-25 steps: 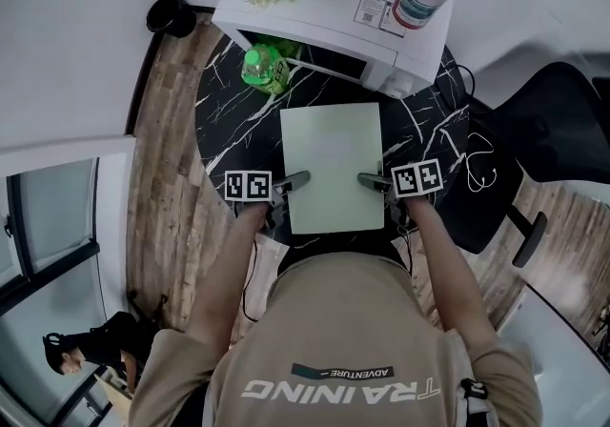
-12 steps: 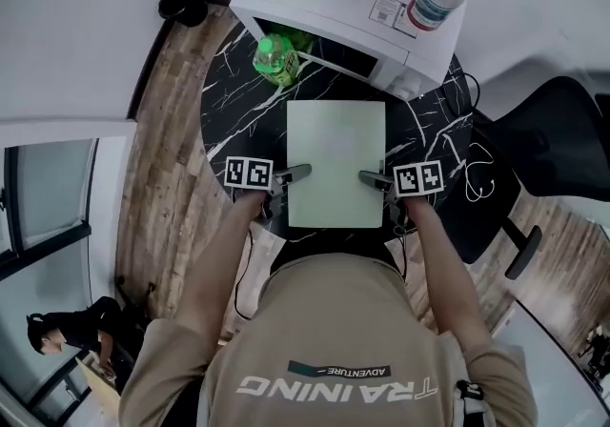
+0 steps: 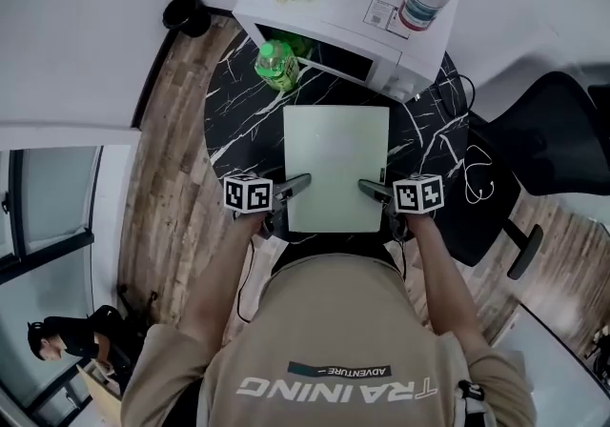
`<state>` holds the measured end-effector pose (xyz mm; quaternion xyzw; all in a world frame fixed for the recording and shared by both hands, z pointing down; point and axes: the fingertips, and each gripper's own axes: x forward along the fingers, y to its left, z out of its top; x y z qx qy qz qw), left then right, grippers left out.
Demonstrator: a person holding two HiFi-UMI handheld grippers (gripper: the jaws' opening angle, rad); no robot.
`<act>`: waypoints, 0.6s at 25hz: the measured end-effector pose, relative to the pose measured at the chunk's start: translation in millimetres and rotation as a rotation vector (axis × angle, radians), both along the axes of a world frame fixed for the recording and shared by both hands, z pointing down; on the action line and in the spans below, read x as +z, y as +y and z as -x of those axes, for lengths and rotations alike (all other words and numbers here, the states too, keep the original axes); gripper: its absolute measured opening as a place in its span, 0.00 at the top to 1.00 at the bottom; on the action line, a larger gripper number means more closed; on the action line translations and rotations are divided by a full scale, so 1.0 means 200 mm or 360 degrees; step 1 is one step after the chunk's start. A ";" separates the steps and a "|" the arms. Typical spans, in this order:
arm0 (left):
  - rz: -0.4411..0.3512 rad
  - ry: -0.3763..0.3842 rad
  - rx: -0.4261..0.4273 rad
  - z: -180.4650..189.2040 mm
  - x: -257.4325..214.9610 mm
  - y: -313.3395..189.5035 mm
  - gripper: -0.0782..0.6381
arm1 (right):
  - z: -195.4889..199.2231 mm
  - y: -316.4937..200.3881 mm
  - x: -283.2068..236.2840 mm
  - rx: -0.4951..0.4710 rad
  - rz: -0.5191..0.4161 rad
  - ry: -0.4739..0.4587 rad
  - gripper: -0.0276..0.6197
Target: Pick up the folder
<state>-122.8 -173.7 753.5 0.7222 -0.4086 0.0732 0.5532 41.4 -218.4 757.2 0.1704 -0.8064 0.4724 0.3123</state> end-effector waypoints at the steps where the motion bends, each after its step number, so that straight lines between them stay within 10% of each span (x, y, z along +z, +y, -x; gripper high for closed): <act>1: -0.0056 -0.0032 0.0006 0.01 -0.03 0.00 0.45 | 0.01 0.00 -0.03 -0.0016 -0.0043 -0.0020 0.48; 15: -0.0586 -0.0125 -0.0100 0.07 -0.56 -0.10 0.45 | 0.08 -0.15 -0.63 0.0024 -0.0719 -0.0224 0.48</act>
